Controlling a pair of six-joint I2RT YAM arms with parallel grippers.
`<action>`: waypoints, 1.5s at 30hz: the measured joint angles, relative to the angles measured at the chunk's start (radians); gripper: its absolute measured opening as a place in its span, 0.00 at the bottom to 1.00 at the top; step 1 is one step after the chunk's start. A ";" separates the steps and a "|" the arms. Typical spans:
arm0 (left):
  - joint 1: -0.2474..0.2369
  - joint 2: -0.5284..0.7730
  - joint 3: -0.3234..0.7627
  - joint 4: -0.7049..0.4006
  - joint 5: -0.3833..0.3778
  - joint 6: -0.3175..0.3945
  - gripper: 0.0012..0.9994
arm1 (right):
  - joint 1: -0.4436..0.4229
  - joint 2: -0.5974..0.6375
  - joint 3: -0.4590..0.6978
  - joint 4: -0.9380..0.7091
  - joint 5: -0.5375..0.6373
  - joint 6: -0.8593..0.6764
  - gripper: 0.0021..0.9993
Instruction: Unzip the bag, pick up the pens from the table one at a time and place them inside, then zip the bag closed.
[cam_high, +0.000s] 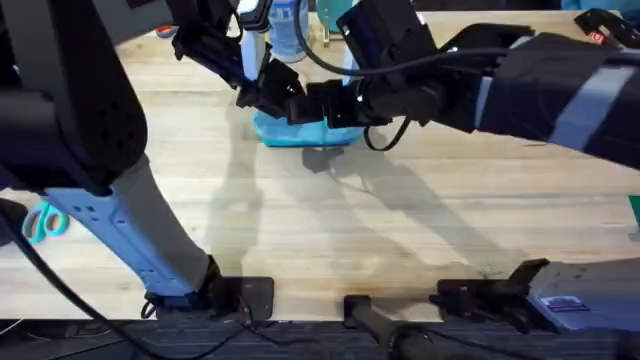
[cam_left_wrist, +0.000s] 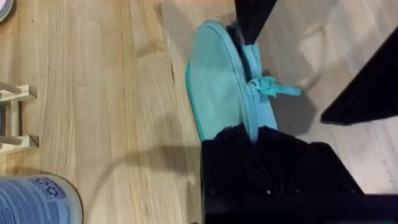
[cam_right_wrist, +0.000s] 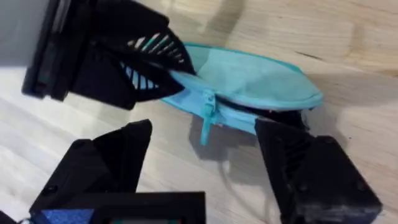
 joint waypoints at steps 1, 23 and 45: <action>0.000 0.000 0.000 0.001 0.000 0.000 0.04 | 0.000 0.004 0.000 0.003 0.000 0.008 1.00; 0.000 0.000 0.000 0.002 0.000 0.000 0.04 | 0.095 -0.094 -0.002 -0.083 0.211 0.083 1.00; 0.000 0.000 0.000 0.003 0.000 0.000 0.04 | 0.133 0.053 -0.007 0.031 0.277 0.209 1.00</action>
